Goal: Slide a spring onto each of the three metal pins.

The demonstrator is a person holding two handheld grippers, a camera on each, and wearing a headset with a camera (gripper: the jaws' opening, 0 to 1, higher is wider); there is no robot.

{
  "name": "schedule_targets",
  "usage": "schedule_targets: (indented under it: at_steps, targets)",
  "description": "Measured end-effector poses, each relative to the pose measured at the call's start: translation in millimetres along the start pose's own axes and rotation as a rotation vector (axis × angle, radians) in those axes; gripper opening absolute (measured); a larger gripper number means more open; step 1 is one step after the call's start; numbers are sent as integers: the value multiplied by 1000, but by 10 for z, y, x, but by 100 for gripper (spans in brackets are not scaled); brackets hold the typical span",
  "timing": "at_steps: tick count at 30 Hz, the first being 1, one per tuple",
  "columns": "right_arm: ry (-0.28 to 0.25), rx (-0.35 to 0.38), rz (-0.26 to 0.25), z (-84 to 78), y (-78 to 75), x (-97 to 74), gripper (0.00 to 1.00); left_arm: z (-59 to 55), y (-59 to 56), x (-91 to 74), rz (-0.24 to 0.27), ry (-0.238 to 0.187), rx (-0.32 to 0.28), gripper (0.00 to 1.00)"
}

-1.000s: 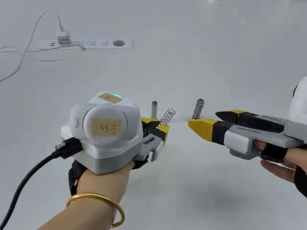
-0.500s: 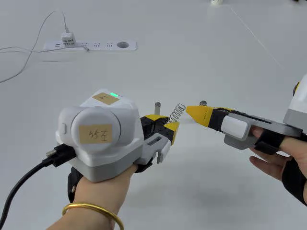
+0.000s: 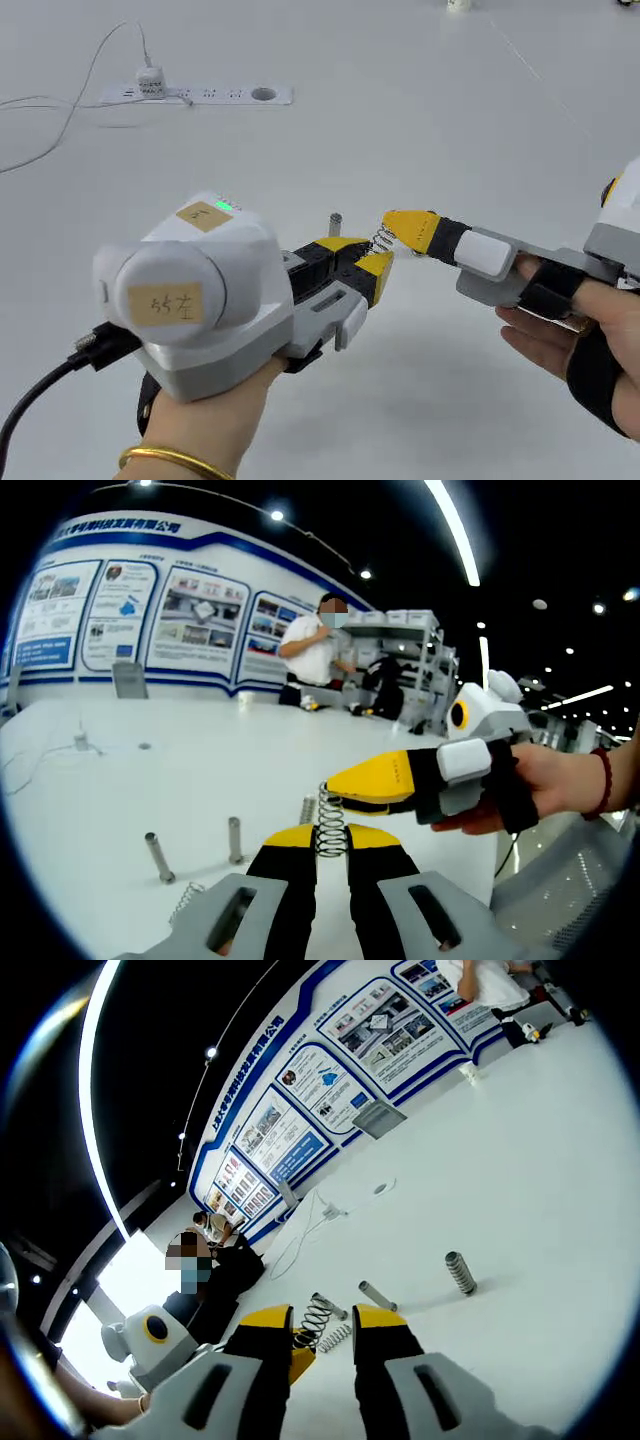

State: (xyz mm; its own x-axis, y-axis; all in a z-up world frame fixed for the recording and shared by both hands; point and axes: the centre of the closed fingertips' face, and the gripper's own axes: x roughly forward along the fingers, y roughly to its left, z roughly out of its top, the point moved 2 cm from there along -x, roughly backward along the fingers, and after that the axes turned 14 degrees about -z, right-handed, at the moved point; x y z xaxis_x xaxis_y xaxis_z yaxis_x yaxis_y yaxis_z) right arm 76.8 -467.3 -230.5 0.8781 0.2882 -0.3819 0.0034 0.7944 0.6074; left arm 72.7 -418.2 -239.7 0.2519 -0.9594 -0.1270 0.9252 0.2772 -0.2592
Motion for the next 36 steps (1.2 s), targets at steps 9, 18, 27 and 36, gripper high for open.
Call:
schedule_targets:
  at_steps: [9, 18, 27, 36]
  targets:
    - [11, 50, 38, -29, 72, -2, 15, 30, -23, -20, -9, -31, -16, 10]
    - [14, 59, 74, -36, 132, 2, 12, 27, -17, -44, -9, -47, -31, 10]
    - [4, -5, 76, -31, 175, 8, 11, 10, -13, -48, 0, -38, -23, 12]
    - [-40, -116, 58, 42, 189, 34, 11, -81, 60, -108, 35, 18, -28, 24]
